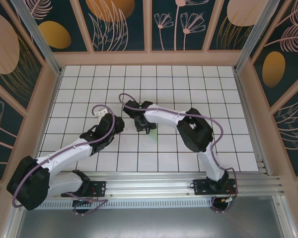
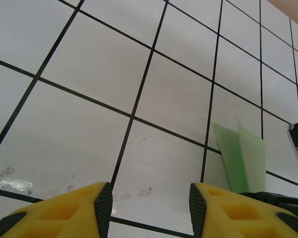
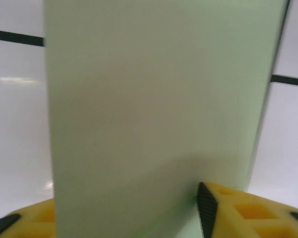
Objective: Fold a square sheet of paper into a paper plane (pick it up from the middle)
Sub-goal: Turn over the paper at the center of the table, then fold the wing for the fifth time at the center of the table.
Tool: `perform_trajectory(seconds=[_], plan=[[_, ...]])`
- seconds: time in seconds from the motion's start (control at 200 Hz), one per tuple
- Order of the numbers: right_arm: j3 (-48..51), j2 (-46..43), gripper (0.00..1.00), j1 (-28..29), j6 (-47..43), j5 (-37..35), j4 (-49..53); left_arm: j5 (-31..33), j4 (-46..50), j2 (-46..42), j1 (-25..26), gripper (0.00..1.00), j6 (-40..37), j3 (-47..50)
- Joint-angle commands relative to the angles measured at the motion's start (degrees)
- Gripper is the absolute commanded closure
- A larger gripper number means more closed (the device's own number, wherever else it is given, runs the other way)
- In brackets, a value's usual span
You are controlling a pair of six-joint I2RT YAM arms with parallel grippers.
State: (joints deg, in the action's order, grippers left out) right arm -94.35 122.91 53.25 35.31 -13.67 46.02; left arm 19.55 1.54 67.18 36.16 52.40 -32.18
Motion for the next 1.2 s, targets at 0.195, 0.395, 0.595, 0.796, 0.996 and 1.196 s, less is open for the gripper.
perform_trajectory(seconds=[0.195, 0.395, 0.595, 0.796, 0.996, 1.196], plan=[[22.2, -24.3, 0.36, -7.2, -1.8, 22.2, -26.4, -5.4, -3.2, 3.1, 0.1, 0.51, 1.2, -0.1], [28.9, -27.7, 0.36, -11.6, -4.4, 27.6, -29.2, -8.0, -2.7, 6.7, 0.1, 0.52, 1.6, -2.4], [35.3, -28.0, 0.78, -13.0, -1.8, 39.6, -41.6, -11.1, -4.3, 8.9, 0.1, 0.51, 2.4, -2.5], [37.7, -25.0, 0.88, -14.9, -0.8, 42.1, -45.9, -17.4, -6.0, 13.8, 0.2, 0.52, 3.6, -4.2], [39.7, -22.1, 0.9, -16.4, -0.5, 44.8, -49.0, -20.3, -6.5, 16.9, 0.2, 0.52, 3.7, -5.6], [42.1, -20.0, 0.9, -17.4, -0.3, 44.8, -51.1, -21.5, -7.0, 18.2, 0.2, 0.52, 3.7, -6.4]])
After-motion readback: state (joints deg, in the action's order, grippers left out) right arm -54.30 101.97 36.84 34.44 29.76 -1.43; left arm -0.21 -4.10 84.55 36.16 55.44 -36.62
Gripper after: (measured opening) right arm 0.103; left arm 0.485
